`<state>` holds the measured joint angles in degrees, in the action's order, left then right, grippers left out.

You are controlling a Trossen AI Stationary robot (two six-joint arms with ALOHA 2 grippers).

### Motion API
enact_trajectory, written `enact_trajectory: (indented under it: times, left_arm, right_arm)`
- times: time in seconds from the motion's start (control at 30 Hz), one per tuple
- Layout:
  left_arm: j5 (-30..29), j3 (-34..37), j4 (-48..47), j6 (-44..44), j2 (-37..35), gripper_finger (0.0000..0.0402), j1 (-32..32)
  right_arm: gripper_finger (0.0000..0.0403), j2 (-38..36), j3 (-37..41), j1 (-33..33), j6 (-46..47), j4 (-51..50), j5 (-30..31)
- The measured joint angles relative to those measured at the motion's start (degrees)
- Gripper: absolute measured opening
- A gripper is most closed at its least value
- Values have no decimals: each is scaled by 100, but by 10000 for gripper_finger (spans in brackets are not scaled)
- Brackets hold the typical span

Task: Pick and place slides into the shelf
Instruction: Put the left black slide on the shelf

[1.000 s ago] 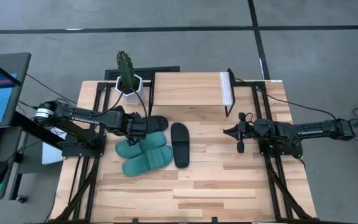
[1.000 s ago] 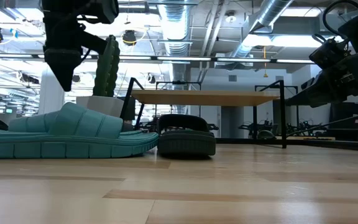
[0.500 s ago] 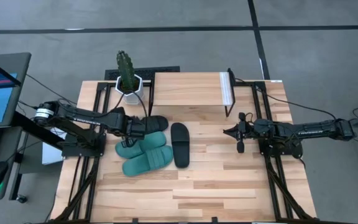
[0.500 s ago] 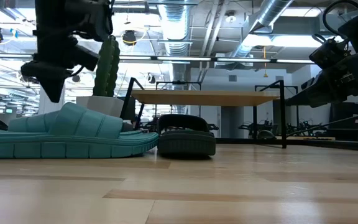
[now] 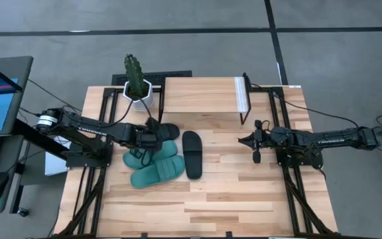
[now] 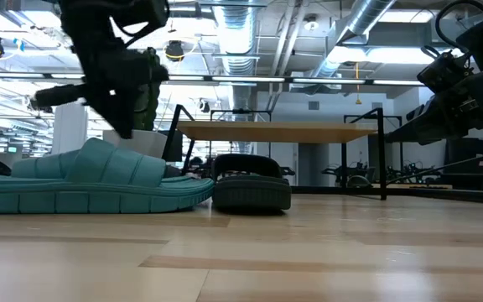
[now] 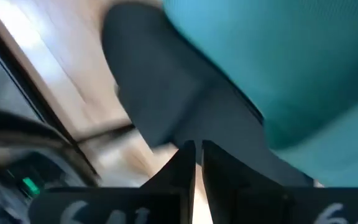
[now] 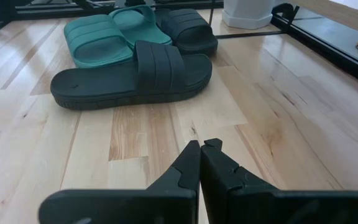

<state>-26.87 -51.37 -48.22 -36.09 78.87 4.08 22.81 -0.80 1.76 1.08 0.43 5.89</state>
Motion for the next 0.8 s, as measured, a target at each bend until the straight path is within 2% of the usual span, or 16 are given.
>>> enact_trajectory:
  times: [0.1,0.2,0.53,0.8]
  left_arm:
    - [3,0,528,-643,0,18,0]
    - [2,0,783,-916,0,18,-2]
    - [4,22,867,-746,0,21,-175]
    - [-49,522,876,-1378,0,81,-229]
  right_arm:
    - [0,0,0,2,2,0,0]
    - [0,0,-1,2,1,0,0]
    - [0,0,0,2,0,0,0]
    - [0,0,0,1,2,0,0]
